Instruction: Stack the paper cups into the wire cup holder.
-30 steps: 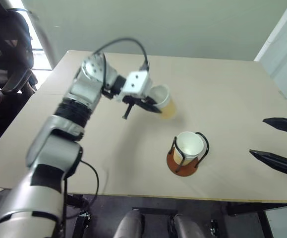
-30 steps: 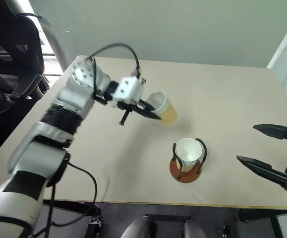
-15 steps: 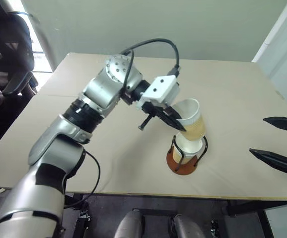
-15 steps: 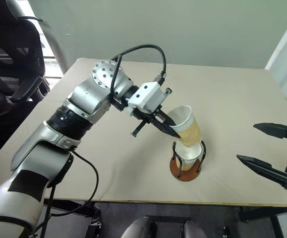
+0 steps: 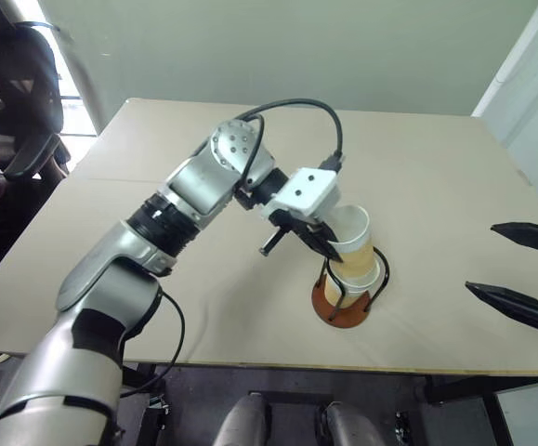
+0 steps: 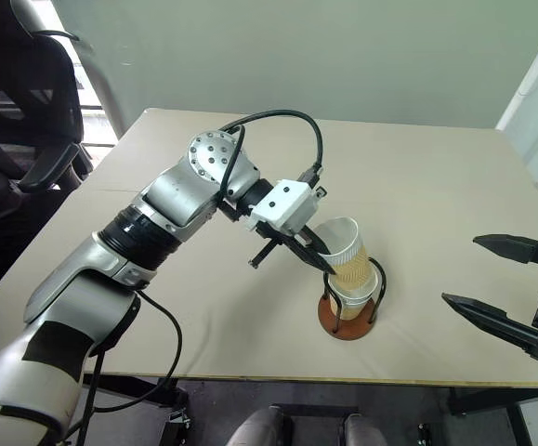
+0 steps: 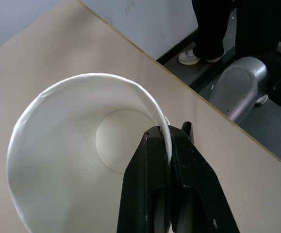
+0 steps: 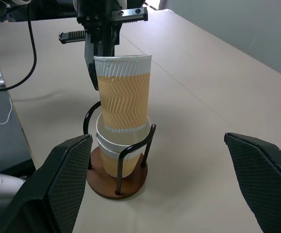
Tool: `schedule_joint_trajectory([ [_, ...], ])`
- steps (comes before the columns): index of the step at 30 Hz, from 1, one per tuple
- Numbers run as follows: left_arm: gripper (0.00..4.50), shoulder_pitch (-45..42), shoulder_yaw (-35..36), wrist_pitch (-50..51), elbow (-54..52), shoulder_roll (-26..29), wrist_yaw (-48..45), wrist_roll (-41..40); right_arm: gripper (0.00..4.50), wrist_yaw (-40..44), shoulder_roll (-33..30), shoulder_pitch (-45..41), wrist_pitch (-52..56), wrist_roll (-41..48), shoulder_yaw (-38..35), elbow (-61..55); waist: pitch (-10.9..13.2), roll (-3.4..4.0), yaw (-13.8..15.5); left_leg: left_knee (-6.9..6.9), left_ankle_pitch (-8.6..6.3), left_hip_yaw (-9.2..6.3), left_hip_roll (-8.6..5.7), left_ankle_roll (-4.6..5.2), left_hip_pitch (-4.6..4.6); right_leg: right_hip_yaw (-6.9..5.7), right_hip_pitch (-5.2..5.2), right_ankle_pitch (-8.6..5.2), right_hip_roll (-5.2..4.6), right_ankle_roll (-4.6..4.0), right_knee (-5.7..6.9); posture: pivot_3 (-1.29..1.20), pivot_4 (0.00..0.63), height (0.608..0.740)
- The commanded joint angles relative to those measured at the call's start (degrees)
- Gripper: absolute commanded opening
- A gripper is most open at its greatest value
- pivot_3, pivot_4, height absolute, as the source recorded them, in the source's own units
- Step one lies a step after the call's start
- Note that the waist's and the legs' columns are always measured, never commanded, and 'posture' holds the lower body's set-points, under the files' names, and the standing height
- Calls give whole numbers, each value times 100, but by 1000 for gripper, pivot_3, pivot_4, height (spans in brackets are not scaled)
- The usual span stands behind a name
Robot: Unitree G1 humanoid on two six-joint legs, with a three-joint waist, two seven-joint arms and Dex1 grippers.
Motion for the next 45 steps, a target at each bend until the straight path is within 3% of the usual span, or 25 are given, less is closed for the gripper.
schedule_joint_trajectory([
  [1,26,-28,49,-139,125,-87,-181,199,4500,-57,-9,-23,-45,34,-104,-83,0,0,0,0,0,0,0,0,0,0,0,0,0,0,0,0,150,740],
  [7,26,-39,81,76,65,-179,-181,40,4500,-98,-8,-19,-28,46,-106,-101,1,1,0,0,-2,0,0,0,-1,0,-1,-1,0,0,-1,0,150,740],
  [9,430,-47,79,99,53,-197,-181,1,4500,-110,-12,-26,-25,51,-99,-102,1,1,0,0,-3,0,0,0,-2,0,0,0,0,0,-2,0,150,740],
  [20,4258,-25,335,16,245,-459,-181,245,4500,-130,-34,-56,-29,71,-42,-89,2,3,0,-1,-6,0,0,0,-3,1,-1,-1,0,2,-4,0,150,740],
  [21,4454,-21,435,3,302,-526,-181,308,4500,-119,-43,-71,-39,66,-20,-69,2,3,0,-1,-6,0,0,0,-3,1,-1,-1,0,2,-4,0,150,740],
  [27,4454,131,1273,324,503,-426,749,750,4500,8,-259,-300,-162,-242,411,275,3,5,-12,1,-8,2,0,-2,-1,5,-2,-2,1,2,-6,0,150,740],
  [30,4454,406,1958,852,379,158,1115,716,4500,161,-476,-303,-335,-820,730,641,6,19,-44,0,-7,3,2,-4,1,6,-6,-1,3,1,-3,0,150,740],
  [35,4454,1601,3021,1607,-484,1413,1727,722,4500,645,-749,-488,-800,-1513,1311,1441,-2,34,-157,-29,6,4,7,-25,4,11,-20,-1,10,-4,-6,0,150,740],
  [39,4454,2084,3396,1988,-919,1676,2062,685,4500,821,-736,-766,-955,-1673,1505,1755,-1,32,-104,-44,49,4,7,-77,2,14,-21,-9,8,-5,-6,0,150,740],
  [42,4454,3544,4411,2744,-1883,1912,2788,330,4500,738,-587,-1499,-1253,-1775,2077,2373,-6,39,-139,-51,49,14,5,-73,6,18,-22,-8,6,-16,-8,0,150,740],
  [45,4454,4511,5184,3111,-2539,1793,3350,52,4500,592,-471,-1996,-1333,-1915,2403,2818,-3,31,-225,-56,47,25,10,-79,21,24,-20,-19,6,-17,-8,0,150,740],
])
